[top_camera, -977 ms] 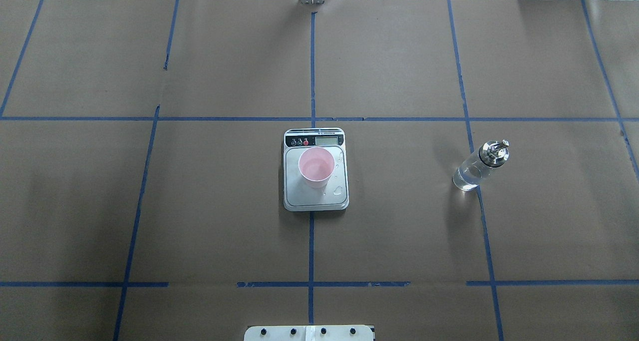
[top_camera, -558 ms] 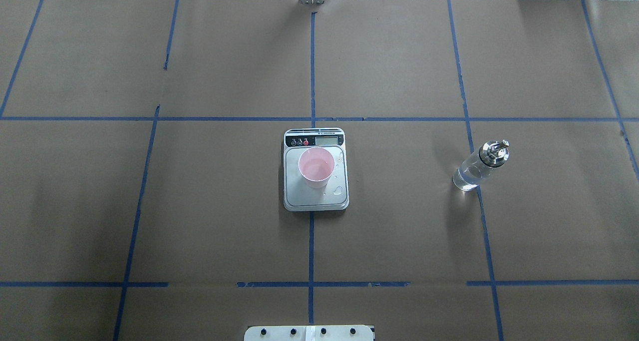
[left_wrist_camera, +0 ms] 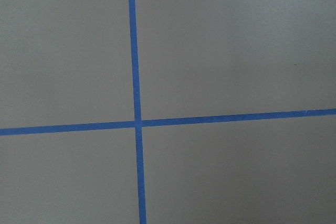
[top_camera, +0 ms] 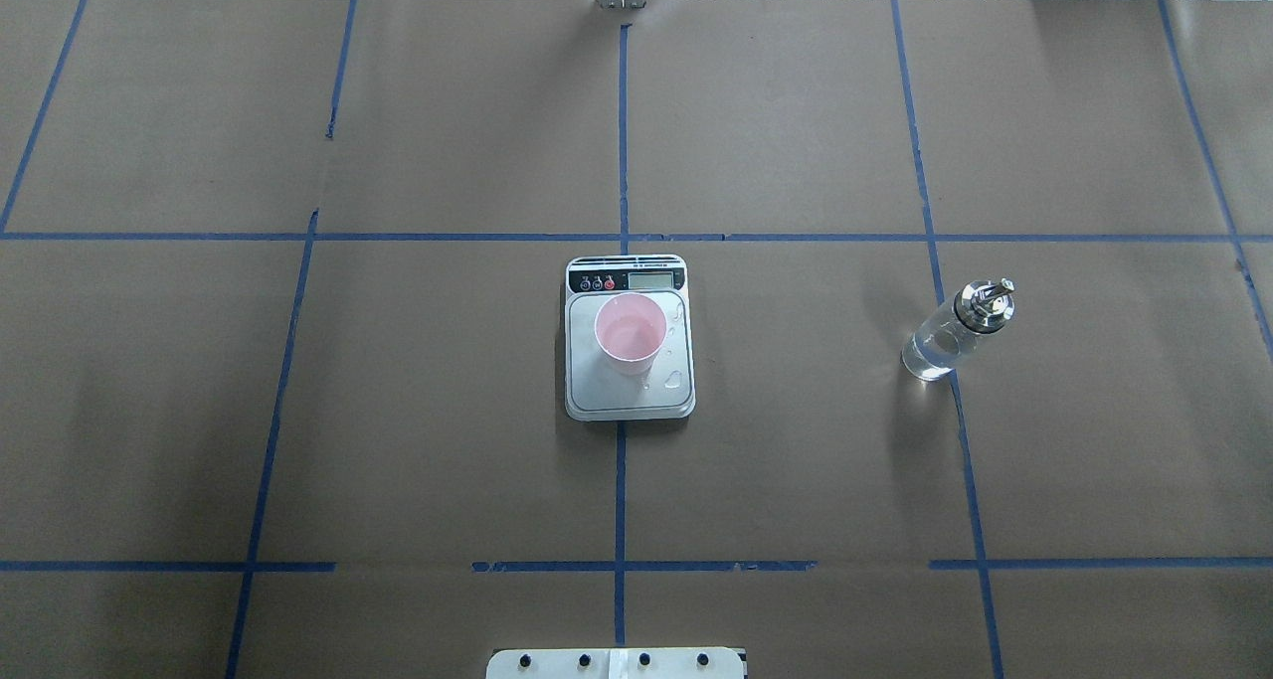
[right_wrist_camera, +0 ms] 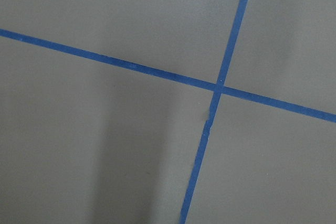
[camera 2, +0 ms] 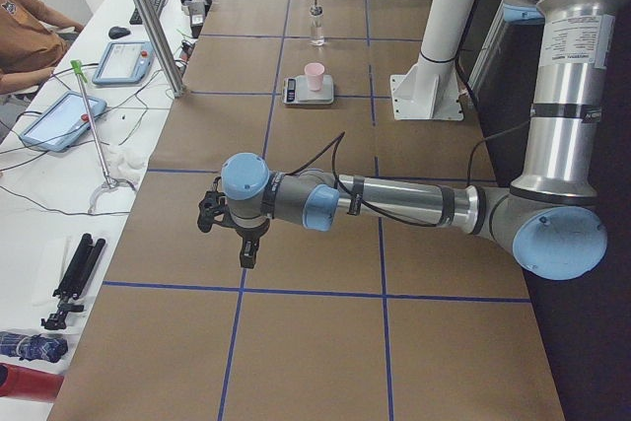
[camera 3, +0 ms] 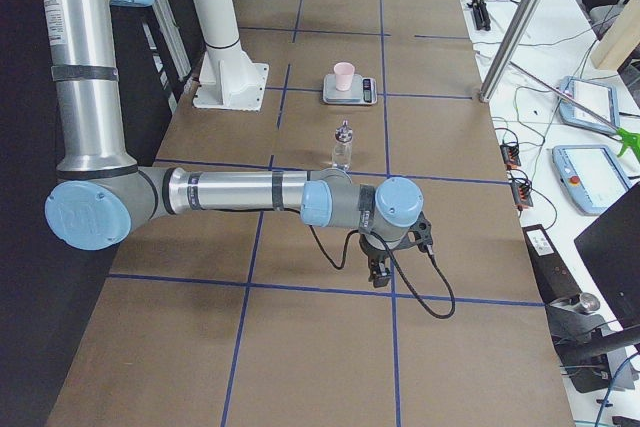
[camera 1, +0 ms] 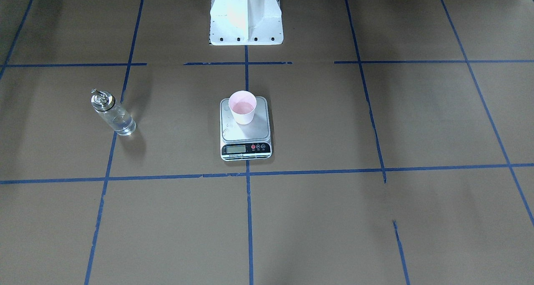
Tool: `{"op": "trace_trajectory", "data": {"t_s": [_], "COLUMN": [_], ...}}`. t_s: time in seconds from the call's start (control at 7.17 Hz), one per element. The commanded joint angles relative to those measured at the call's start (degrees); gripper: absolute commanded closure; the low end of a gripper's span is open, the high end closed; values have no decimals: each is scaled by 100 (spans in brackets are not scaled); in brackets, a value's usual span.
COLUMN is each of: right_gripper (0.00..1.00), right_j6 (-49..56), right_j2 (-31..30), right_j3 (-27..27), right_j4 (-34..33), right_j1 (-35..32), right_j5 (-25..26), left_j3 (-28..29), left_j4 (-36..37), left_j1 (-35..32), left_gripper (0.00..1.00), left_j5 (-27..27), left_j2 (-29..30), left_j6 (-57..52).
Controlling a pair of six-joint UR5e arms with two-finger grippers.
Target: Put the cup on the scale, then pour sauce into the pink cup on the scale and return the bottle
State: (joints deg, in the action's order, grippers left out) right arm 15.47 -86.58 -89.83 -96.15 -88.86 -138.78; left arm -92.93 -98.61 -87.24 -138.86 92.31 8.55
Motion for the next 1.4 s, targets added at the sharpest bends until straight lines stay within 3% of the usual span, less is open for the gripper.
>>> {"op": "trace_trajectory", "data": {"t_s": [0.0,0.42,0.7,1.26], "right_gripper": [0,0,0,0], "right_j6": [0,0,0,0], "right_j2": [18,18,18,-8], "right_j3": [-8,1,1,18], "right_j4": [0,0,-9,-9], "right_j1": [0,9,9,9], "right_j5": [-9,-9,-9,-52], "left_j3": [-6,3,29,-14], "left_j4": [0,-9,-17,332], "left_j1": [6,6,15,-3], "left_gripper": [0,0,0,0], "left_j5": [8,138,745,720], "left_j2": [-3,6,67,6], "left_j6": [6,-11,-3,-11]}}
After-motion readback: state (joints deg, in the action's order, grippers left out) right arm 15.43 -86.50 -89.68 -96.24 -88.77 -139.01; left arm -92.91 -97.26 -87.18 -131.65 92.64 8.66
